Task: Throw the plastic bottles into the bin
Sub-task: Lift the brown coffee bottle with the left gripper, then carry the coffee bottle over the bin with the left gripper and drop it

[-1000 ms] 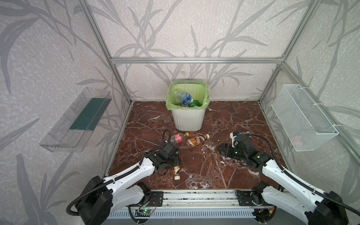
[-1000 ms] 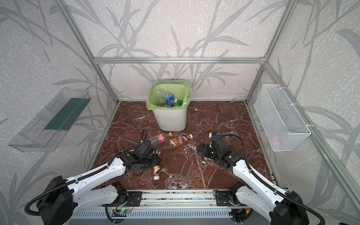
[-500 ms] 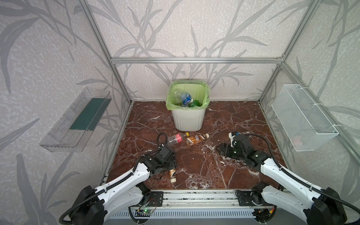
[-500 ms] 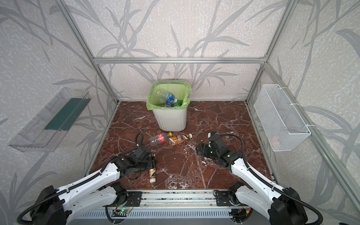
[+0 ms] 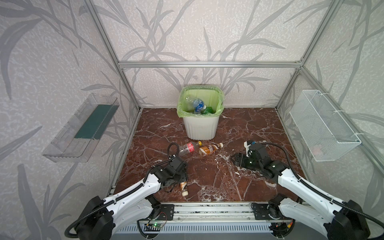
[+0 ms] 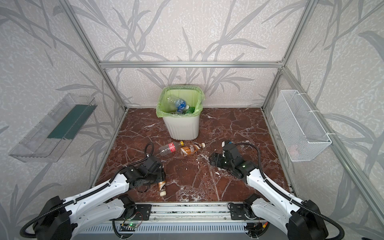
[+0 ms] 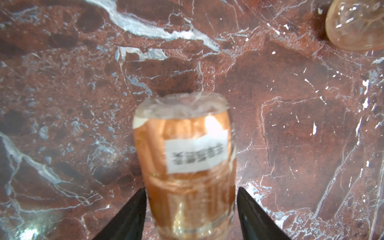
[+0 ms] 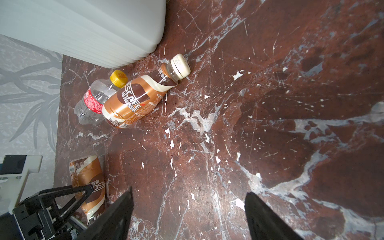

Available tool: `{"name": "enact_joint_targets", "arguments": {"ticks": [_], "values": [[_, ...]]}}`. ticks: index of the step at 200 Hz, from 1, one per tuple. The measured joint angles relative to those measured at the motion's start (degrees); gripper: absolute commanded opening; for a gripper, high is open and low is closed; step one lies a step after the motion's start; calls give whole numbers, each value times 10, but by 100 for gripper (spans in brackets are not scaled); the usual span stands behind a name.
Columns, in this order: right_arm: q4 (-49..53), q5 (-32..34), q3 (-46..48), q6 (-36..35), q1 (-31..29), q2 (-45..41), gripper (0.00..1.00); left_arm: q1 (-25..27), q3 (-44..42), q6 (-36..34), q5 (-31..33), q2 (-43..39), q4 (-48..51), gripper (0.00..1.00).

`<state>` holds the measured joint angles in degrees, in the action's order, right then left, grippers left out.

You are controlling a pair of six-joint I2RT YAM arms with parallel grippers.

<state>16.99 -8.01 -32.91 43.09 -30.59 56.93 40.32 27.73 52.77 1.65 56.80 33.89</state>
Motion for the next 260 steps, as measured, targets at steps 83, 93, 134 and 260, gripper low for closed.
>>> {"name": "enact_joint_targets", "arguments": {"ticks": [83,93,134,260], "values": [[0,0,0,0,0,0,83,0,-2,0,0,4,-9,54],[0,0,0,0,0,0,83,0,-2,0,0,0,-9,54],[-2,0,0,0,0,9,83,0,-2,0,3,-24,-2,52],[-2,0,-1,0,0,0,83,-53,391,-125,9,33,59,51]]}}
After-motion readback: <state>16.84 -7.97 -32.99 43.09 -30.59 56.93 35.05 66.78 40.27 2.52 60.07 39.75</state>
